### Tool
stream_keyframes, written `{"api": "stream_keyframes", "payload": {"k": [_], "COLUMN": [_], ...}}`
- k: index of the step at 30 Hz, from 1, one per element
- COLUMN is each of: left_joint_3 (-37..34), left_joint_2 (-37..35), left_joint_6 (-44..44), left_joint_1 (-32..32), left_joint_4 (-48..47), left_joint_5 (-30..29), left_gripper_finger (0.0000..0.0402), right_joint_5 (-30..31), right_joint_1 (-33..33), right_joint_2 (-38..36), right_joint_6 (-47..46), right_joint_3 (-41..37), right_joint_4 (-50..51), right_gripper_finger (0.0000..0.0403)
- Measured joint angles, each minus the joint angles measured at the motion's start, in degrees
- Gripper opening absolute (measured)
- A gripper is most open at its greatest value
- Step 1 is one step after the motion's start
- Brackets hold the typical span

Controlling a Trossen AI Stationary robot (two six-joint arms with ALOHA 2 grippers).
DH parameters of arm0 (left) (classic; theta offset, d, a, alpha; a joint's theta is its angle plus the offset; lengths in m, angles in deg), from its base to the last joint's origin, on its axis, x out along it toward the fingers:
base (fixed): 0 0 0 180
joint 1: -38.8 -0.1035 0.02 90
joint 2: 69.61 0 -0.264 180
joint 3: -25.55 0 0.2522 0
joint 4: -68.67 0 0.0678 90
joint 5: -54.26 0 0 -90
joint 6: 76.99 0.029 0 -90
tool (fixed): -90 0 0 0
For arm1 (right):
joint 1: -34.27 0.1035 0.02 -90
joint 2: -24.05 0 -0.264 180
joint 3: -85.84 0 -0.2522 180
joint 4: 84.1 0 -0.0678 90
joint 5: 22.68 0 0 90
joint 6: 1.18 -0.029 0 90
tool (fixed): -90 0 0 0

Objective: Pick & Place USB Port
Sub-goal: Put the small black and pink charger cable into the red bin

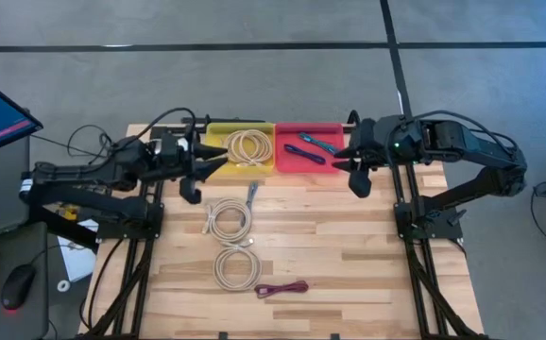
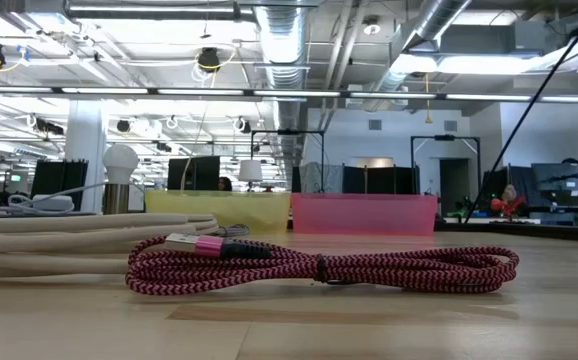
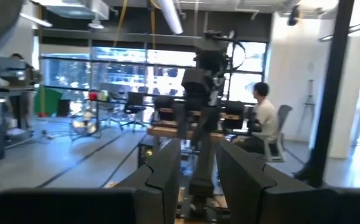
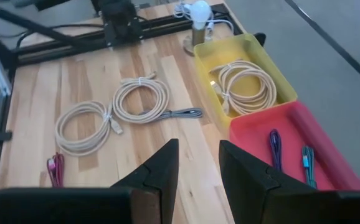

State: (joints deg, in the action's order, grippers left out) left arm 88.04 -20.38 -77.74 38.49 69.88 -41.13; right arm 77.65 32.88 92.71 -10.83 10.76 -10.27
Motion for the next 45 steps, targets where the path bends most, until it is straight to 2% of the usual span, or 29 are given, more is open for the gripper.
{"api": "stream_keyframes", "payload": {"k": [7,12,15,22,32,35,40,45], "left_joint_3": [0.0,0.0,0.0,0.0,0.0,0.0,0.0,0.0], "left_joint_2": [0.0,0.0,0.0,0.0,0.0,0.0,0.0,0.0], "left_joint_6": [-2.6,-2.6,-2.7,-2.7,-2.7,-2.7,-3.6,-6.1], "left_joint_1": [5.1,7.5,7.8,7.9,7.9,7.9,7.9,7.9], "left_joint_4": [0.0,0.0,0.0,0.1,0.5,0.5,0.5,0.5], "left_joint_5": [0.0,0.0,0.0,0.0,0.0,0.0,1.5,1.7], "left_gripper_finger": [0.0102,0.0102,0.0102,0.0102,0.0102,0.0102,0.0102,0.0102], "right_joint_5": [-0.2,-2.6,-3.9,-3.6,-3.0,-5.9,-7.5,-6.9], "right_joint_1": [2.7,4.1,4.8,4.6,5.1,5.1,5.2,8.8], "right_joint_2": [0.0,0.0,0.0,0.0,0.0,0.0,1.4,5.0], "right_joint_6": [2.2,13.2,15.5,9.9,9.6,9.3,-1.6,-5.2], "right_joint_3": [0.0,0.0,0.0,0.0,0.0,0.0,-0.4,-0.4], "right_joint_4": [0.0,0.0,0.0,-0.7,-2.4,-2.7,-7.0,-7.3], "right_gripper_finger": [0.0107,0.0103,0.0092,0.0077,0.0077,0.0077,0.0077,0.0077]}}
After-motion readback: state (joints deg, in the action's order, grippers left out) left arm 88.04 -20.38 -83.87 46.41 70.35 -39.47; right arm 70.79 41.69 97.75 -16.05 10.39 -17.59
